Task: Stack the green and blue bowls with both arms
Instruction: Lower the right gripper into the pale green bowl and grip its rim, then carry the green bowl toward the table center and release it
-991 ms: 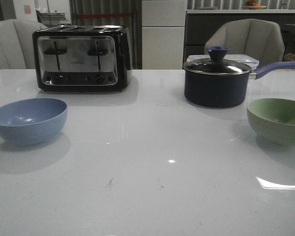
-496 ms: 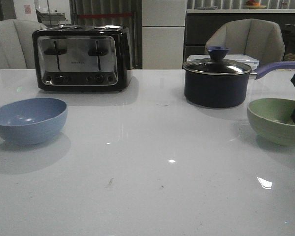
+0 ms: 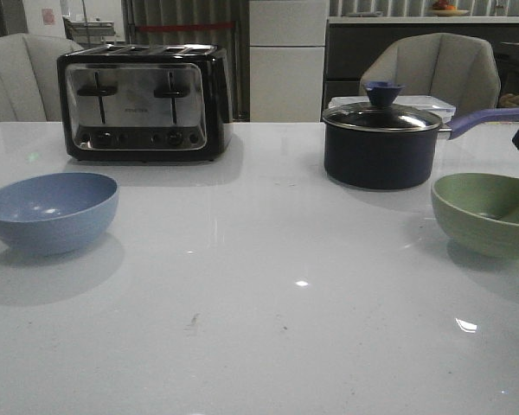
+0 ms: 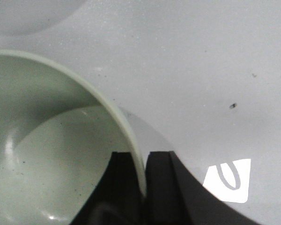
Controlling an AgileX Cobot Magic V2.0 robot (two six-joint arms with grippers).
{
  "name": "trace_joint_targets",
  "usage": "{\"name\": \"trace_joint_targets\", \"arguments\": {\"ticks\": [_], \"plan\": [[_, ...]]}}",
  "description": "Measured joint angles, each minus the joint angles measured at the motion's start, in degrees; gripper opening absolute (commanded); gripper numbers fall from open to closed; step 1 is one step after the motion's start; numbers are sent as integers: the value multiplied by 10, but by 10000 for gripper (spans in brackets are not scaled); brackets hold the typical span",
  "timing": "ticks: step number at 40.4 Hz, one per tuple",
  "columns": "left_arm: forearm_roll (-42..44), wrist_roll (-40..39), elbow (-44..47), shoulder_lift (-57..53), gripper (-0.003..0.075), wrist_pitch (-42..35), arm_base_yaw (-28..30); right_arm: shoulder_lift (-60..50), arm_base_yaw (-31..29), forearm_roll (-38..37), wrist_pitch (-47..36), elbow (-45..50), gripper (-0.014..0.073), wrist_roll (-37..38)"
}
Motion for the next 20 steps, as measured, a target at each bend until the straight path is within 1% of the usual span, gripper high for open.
{"name": "trace_joint_targets", "arguments": {"ticks": [5,9,14,20], "plan": [[0,0,0,0,526,0,0,-14,15,-12,5,0,84,-4],[0,0,0,0,526,0,0,-45,46,-17,5,0,84,-9],[0,0,0,0,526,0,0,-77,112,-17,10,-1,84,-14],[0,0,0,0,526,0,0,-81,207,-17,19,-1,84,-18]]}}
